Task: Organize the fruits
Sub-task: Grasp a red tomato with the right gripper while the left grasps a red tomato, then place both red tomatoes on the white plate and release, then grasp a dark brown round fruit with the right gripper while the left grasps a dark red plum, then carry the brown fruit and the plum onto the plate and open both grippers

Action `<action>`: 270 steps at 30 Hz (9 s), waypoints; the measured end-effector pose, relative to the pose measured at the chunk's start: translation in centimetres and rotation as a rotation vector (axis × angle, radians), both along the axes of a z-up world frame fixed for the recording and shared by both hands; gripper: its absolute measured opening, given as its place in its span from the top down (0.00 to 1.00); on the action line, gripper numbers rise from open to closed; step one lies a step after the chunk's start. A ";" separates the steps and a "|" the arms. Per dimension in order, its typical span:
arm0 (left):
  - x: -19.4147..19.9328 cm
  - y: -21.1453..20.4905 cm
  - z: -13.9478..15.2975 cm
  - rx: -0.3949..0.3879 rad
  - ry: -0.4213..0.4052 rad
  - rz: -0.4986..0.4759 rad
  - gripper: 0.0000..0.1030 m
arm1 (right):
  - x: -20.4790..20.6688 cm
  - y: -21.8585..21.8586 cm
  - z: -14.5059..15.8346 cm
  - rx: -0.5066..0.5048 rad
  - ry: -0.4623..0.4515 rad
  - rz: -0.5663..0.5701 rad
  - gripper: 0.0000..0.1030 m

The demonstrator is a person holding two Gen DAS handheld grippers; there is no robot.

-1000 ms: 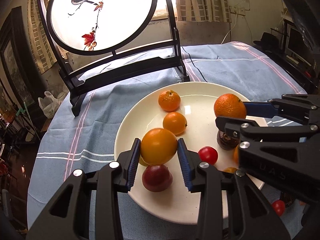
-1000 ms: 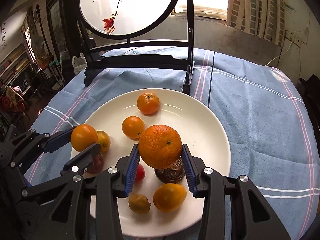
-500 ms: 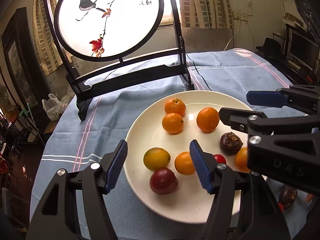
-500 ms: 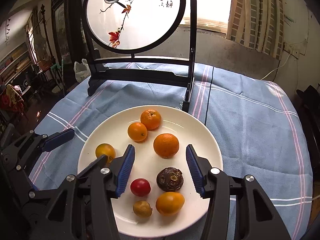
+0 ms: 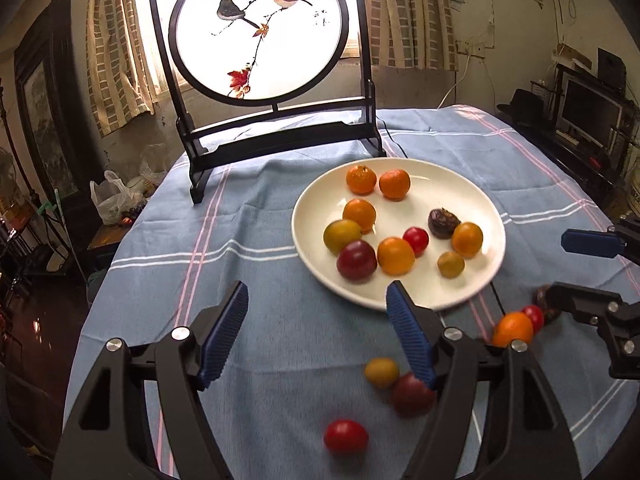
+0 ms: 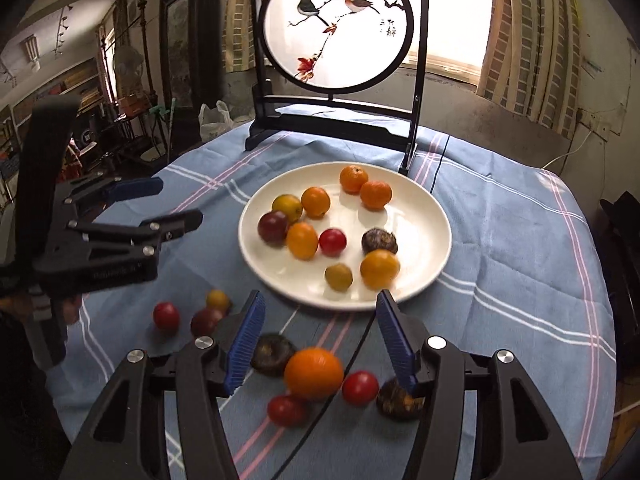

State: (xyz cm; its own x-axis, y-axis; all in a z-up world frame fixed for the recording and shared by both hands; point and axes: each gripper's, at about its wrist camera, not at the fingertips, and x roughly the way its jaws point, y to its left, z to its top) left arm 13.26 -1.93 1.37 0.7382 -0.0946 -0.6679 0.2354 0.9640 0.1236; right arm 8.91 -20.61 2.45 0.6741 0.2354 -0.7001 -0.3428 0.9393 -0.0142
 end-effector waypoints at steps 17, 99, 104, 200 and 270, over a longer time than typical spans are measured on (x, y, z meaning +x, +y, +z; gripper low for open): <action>-5.9 2.6 -7.2 -0.040 0.180 -0.019 0.31 | -3.0 1.6 -8.5 -0.032 0.185 -0.079 0.45; 11.1 -7.6 -2.9 0.080 0.041 0.023 0.52 | 18.2 0.1 -2.8 0.078 0.167 -0.222 0.59; 10.7 -6.9 -2.3 0.067 0.009 0.037 0.35 | 17.3 -0.2 -1.2 0.099 0.128 -0.217 0.51; -0.5 -4.0 1.9 -0.052 -0.069 -0.012 0.62 | -0.4 0.3 2.1 0.074 -0.050 -0.029 0.59; 10.7 -7.6 -1.3 0.084 -0.049 -0.020 0.37 | 16.2 -1.6 -0.4 0.078 0.057 -0.181 0.45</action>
